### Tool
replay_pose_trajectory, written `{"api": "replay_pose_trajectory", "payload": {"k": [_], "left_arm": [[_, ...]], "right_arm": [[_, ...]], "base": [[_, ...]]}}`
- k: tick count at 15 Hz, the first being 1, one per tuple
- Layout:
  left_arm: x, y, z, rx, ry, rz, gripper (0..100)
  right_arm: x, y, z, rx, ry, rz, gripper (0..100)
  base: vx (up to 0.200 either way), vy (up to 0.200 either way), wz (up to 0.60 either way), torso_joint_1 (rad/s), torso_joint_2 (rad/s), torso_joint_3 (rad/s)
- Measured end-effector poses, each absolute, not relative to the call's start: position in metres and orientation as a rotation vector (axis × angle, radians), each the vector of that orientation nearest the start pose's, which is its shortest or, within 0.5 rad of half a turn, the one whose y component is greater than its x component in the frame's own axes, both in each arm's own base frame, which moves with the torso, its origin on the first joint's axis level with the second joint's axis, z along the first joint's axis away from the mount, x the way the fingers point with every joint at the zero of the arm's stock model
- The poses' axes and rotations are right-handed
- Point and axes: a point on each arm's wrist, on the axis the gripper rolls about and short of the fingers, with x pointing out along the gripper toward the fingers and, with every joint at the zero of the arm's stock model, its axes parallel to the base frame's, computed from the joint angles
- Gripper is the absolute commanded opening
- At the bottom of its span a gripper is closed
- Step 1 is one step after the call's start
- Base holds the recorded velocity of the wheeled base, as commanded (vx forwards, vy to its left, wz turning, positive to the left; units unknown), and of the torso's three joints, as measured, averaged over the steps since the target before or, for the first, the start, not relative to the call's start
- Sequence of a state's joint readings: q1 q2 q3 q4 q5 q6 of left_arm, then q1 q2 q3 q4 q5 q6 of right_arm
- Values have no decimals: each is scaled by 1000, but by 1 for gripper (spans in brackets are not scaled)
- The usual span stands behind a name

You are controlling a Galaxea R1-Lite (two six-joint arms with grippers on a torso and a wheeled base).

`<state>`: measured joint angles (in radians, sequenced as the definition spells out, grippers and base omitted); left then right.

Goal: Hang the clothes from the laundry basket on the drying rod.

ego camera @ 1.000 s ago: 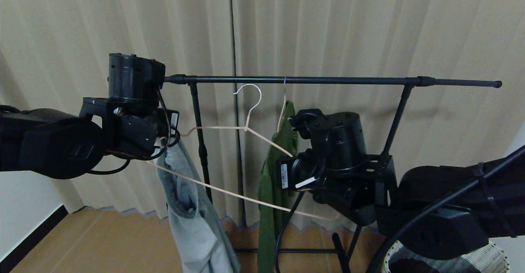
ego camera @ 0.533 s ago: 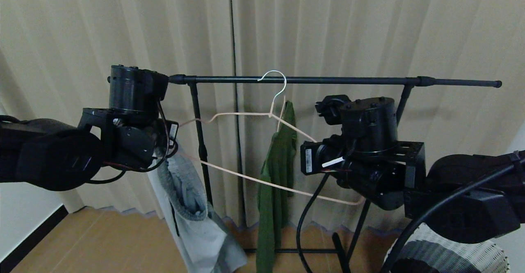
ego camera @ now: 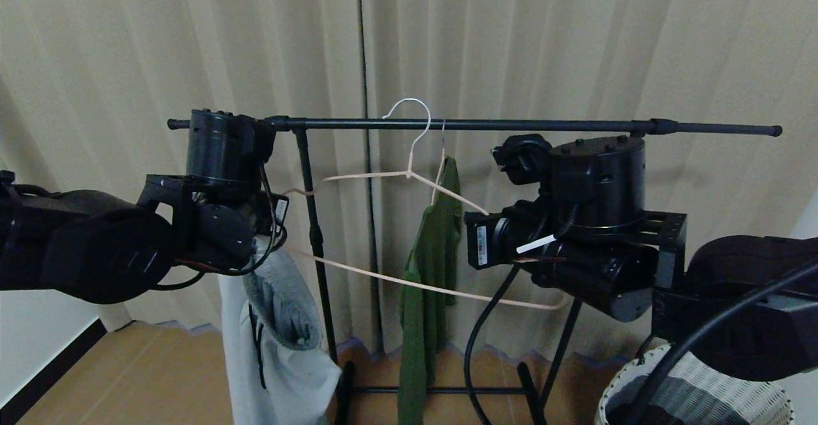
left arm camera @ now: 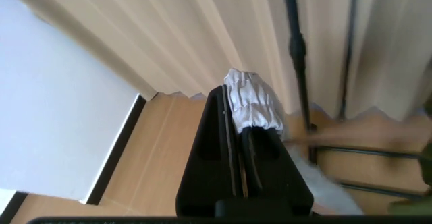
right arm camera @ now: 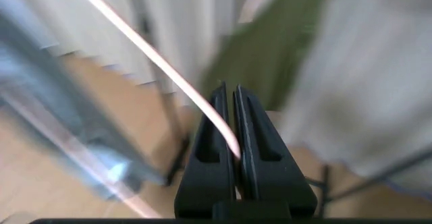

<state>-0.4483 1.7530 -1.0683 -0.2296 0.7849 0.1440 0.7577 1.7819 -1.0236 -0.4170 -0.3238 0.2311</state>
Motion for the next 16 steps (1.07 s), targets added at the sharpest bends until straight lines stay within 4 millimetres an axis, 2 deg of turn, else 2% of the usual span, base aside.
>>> {"api": "replay_pose_trajectory", "payload": {"k": [2,5,11,16], "left_arm": [[303,-127,199,398,383,323,0],[309,-130,196,398,381,324,0],[315,-131,199,436,382,320,0],[316,-127,205,471,380,328,0]], "right_arm": [[238,223,200,75,362,492,0],[231,225,200,73,371,505,0],[238,240,183,-18,384,406,0],[246,244,183,-84,346,285,0]], "base": [[0,0,0,0,0,0],[0,0,0,0,0,0],[0,0,0,0,0,0],[0,0,0,0,0,0]]}}
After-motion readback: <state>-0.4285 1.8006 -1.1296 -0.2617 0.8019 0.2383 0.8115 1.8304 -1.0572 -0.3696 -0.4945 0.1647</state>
